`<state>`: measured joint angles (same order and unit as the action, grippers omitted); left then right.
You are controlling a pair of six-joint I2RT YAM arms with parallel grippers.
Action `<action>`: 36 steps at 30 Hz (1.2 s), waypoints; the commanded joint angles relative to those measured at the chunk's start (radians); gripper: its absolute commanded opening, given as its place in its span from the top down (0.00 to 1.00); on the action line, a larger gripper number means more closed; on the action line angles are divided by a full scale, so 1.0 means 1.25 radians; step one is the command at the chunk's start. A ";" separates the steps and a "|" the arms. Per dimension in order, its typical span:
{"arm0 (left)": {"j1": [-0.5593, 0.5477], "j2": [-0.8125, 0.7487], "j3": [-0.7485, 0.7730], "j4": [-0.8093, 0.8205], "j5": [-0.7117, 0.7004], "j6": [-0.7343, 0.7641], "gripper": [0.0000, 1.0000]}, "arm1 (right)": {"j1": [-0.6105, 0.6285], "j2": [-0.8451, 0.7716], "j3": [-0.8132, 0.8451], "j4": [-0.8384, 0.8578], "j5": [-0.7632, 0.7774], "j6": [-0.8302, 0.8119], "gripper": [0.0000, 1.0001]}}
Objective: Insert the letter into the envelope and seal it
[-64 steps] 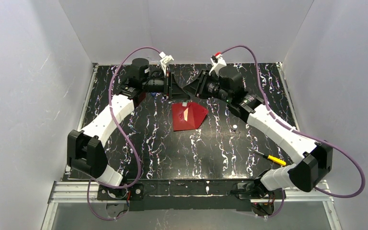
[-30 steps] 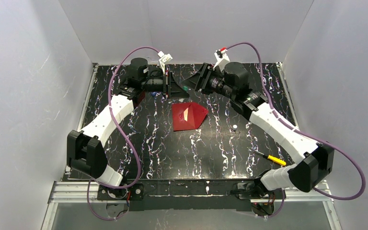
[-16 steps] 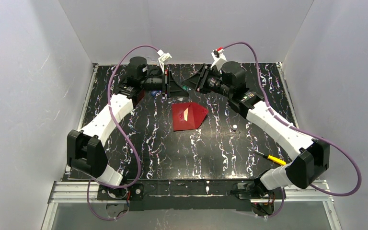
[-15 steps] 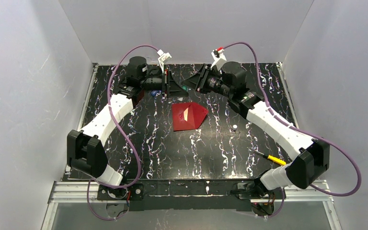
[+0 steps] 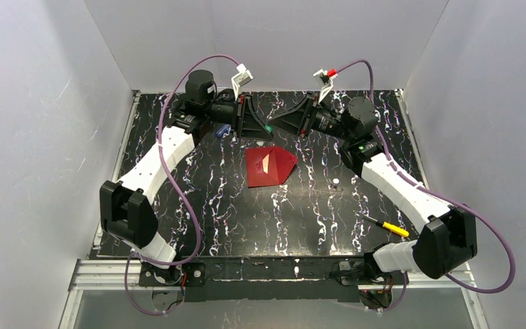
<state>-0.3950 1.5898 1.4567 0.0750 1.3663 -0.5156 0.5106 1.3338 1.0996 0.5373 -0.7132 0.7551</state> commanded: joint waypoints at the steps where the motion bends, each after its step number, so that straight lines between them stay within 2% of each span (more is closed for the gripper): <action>1: 0.018 -0.020 0.013 -0.005 -0.041 -0.004 1.00 | -0.012 -0.021 0.041 -0.070 0.059 -0.072 0.99; 2: 0.018 -0.026 0.003 -0.006 -0.067 0.009 1.00 | -0.012 -0.019 0.048 -0.114 0.109 -0.080 0.99; 6: 0.018 -0.025 -0.002 -0.003 -0.109 0.021 1.00 | -0.012 -0.015 0.039 -0.139 0.226 -0.043 0.99; 10: 0.018 -0.053 -0.023 -0.020 -0.206 0.090 1.00 | -0.007 0.007 0.113 -0.365 0.440 0.007 0.99; 12: 0.018 -0.059 -0.035 -0.039 -0.238 0.159 1.00 | 0.003 0.037 0.168 -0.503 0.525 0.060 0.99; 15: 0.013 -0.057 -0.039 -0.125 -0.277 0.335 1.00 | 0.037 0.105 0.282 -0.686 0.613 0.081 0.99; 18: 0.007 -0.052 -0.038 -0.231 -0.300 0.540 1.00 | 0.058 0.145 0.327 -0.751 0.653 0.099 0.99; 22: 0.007 -0.067 -0.052 -0.293 -0.335 0.662 1.00 | 0.059 0.172 0.367 -0.827 0.679 0.124 0.99; 23: 0.007 -0.067 -0.055 -0.294 -0.341 0.651 1.00 | 0.058 0.170 0.370 -0.818 0.668 0.104 0.90; 24: 0.008 -0.064 -0.052 -0.298 -0.342 0.635 1.00 | 0.056 0.164 0.368 -0.795 0.646 0.069 0.68; 25: 0.009 -0.058 -0.041 -0.308 -0.328 0.622 1.00 | 0.051 0.154 0.363 -0.749 0.563 0.002 0.44; 26: 0.008 -0.044 -0.028 -0.333 -0.304 0.604 1.00 | 0.042 0.136 0.351 -0.682 0.469 -0.074 0.28; 27: 0.009 -0.034 -0.017 -0.343 -0.277 0.573 1.00 | 0.032 0.126 0.348 -0.642 0.382 -0.134 0.17; 29: 0.008 -0.022 -0.007 -0.342 -0.165 0.510 1.00 | 0.020 0.117 0.363 -0.639 0.233 -0.265 0.09; 32: 0.008 -0.025 -0.022 -0.298 -0.035 0.426 1.00 | 0.016 0.119 0.393 -0.745 0.089 -0.429 0.09; 36: 0.008 -0.039 -0.032 -0.264 0.038 0.360 1.00 | 0.016 0.126 0.399 -0.832 -0.049 -0.521 0.10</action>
<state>-0.3855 1.5860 1.4052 -0.2840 1.2167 0.0406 0.5205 1.5253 1.5517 -0.4091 -0.5007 0.3370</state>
